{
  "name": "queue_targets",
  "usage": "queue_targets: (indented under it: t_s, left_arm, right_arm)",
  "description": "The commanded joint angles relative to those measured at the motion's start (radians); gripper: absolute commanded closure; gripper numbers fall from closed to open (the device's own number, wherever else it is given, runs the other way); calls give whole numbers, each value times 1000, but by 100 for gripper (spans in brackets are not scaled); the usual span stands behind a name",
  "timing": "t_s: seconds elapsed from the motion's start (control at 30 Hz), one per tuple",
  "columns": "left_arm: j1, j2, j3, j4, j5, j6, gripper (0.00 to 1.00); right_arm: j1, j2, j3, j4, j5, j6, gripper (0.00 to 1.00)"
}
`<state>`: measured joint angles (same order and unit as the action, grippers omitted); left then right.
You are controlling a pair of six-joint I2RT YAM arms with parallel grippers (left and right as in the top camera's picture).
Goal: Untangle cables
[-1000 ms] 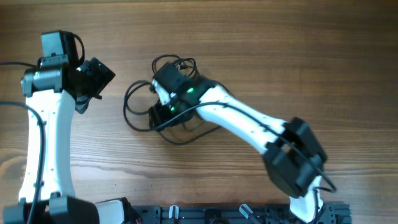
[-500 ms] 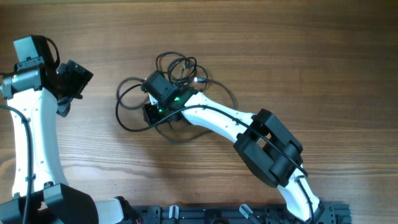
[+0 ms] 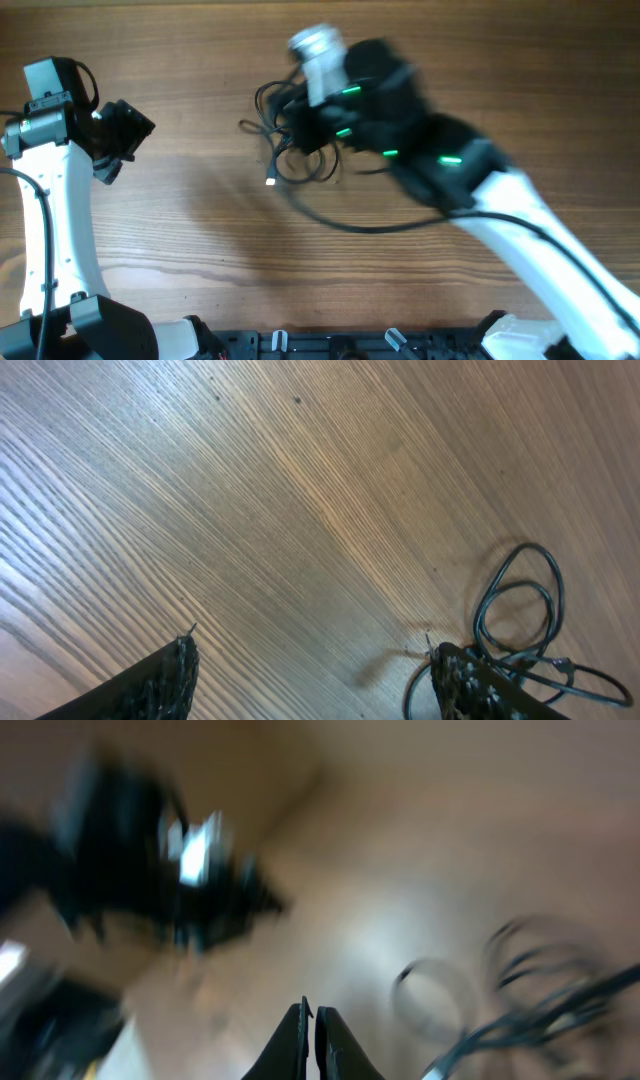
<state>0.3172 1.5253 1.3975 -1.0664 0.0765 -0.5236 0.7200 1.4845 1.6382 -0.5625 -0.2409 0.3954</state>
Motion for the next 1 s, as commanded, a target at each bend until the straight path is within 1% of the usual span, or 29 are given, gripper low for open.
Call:
queue_targets:
  t_s: [0.0,0.07,0.2,0.33,0.43,0.47,0.53,0.63,0.9,0.97]
  left_arm:
    - [-4,1,-5,-5,21,24,23]
    - [-19,1,-5,-5,21,24,23]
    - [-46,1,-5,-4,20,24,23]
    - [-72,1,-5,-3,20,23,23]
    - [-101,1,-5,-3,20,23,23]
    - [-110,1,-5,-3,20,23,23]
    - [-132,1,-5,-1,20,23,22]
    - [-164,1,-5,4,20,23,22]
    - [-241,1,-5,55,20,23,20]
    - [-257,1,-5,61,20,23,20]
  right_arm:
    - [-137,-106,16,2,118,-26,96]
    - [-251,-136,16,2,119,-26,96]
    - [-371,-132,16,-8,171,-27,96]
    - [-441,-116,16,10,391,-38,96]
    - [-490,-93,16,129,582,-55,96]
    - [-506,-84,16,156,601,-56,96]
    - [-569,-55,16,229,609,-59,96]
    - [-673,4,16,289,599,-60,96]
    - [-966,130,24,327,581,-56,96]
    - [-1014,140,31,330,581,-64,96]
